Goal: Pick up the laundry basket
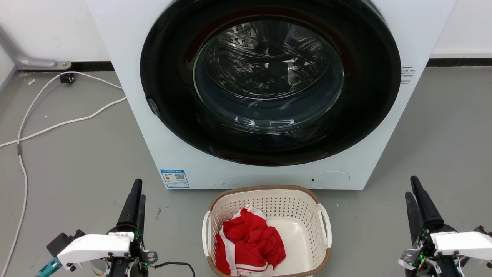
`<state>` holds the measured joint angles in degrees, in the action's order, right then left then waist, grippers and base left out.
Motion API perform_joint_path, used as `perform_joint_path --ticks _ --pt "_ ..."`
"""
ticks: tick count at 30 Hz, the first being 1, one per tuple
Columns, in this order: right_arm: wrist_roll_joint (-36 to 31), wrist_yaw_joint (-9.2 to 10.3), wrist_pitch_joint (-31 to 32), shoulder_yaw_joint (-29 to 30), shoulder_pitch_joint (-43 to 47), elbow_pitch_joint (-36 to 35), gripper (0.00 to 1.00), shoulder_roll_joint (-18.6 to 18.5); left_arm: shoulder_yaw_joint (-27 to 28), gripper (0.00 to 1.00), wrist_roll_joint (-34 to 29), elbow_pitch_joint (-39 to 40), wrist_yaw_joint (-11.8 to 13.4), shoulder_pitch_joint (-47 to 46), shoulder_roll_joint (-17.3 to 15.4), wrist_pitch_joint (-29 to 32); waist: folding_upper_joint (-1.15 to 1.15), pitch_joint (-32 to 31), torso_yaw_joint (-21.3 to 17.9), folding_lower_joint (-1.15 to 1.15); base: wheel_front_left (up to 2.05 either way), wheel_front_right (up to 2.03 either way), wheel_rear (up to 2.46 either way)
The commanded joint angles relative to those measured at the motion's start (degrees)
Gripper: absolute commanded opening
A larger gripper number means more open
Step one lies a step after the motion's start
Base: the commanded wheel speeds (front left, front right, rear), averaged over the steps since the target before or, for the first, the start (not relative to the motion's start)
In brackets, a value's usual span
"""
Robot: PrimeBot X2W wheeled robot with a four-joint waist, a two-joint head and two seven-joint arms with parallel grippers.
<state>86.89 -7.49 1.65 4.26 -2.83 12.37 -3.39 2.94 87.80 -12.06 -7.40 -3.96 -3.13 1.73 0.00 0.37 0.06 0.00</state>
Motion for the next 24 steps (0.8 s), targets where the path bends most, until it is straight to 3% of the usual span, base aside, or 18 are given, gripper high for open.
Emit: perform_joint_path --ticks 1,13,24 --pt "-2.91 0.0 -0.76 -0.1 -0.46 -1.8 1.0 -0.1 -0.01 1.0 -2.75 1.83 -0.02 -1.31 -0.38 -0.74 0.0 0.02 0.01 0.0 0.0 0.0 0.0" --pt "-23.98 0.0 -3.49 0.16 0.02 -4.74 1.0 0.01 -0.45 1.0 -20.2 4.72 -0.04 -1.57 -0.17 -3.48 0.0 0.21 0.03 0.0 0.0 0.0 0.0" --pt "-38.32 0.0 -4.67 -0.08 0.6 -5.99 1.0 0.1 -1.61 1.0 -33.11 5.75 0.1 -1.35 -0.06 -5.7 0.0 0.29 -0.01 0.0 0.0 0.0 0.0"
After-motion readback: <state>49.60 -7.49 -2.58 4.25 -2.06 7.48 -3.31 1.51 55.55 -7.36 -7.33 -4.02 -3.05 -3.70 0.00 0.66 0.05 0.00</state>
